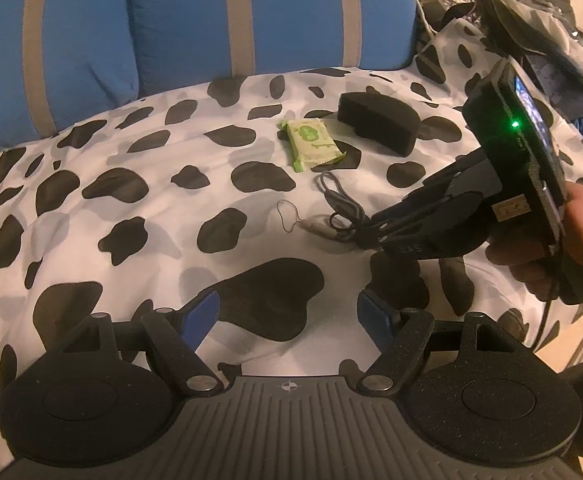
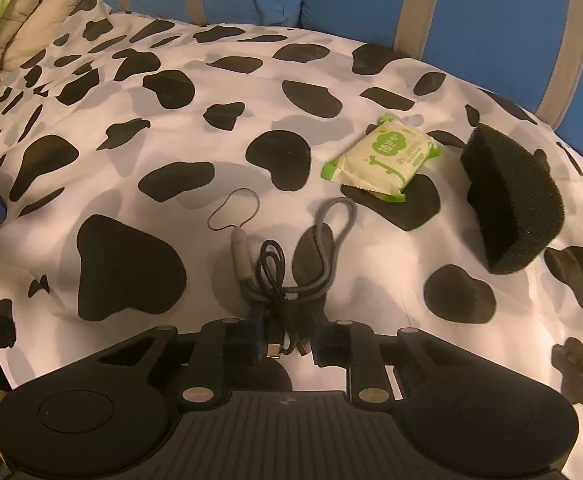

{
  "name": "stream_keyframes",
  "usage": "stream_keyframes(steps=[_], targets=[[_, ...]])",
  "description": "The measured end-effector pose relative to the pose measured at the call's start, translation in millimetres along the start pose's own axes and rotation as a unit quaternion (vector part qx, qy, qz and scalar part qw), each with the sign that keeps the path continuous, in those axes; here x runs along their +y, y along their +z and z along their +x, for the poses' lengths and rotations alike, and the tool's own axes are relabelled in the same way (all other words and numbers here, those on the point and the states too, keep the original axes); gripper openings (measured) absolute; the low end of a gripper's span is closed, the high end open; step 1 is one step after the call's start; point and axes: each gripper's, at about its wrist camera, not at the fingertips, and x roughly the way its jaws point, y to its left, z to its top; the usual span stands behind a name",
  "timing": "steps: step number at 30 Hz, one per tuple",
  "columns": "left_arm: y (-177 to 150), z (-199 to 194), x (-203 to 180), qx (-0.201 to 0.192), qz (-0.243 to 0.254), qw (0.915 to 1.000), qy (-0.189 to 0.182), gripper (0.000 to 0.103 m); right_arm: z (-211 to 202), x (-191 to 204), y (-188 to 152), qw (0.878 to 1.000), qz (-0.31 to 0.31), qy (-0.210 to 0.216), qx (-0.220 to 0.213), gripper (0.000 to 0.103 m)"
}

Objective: Organize soft objects

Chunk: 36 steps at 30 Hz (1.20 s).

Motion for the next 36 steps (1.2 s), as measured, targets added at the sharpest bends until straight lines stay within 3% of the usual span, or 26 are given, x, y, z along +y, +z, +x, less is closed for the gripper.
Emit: stream_keyframes(steps=[16, 26, 36], targets=[[11.6, 30.6, -37.8, -0.008, 0.062, 0.9979, 0.016, 0.075, -34.2, -33.6, -15.4, 0.999, 0.033, -0.009, -0.027, 0.024], [14.7, 65.5, -62.7, -0.056, 0.146, 0.9874, 0.022, 0.075, -51.3, -67.4, -28.5, 0.996, 0.077, -0.017, -0.035, 0.024], [25.2, 116.0, -39.3, -0.043, 0.106, 0.9934, -0.004, 0.075, -61.1, -81.4, -30.1, 0.995, 0.092, -0.014, -0.045, 0.024]])
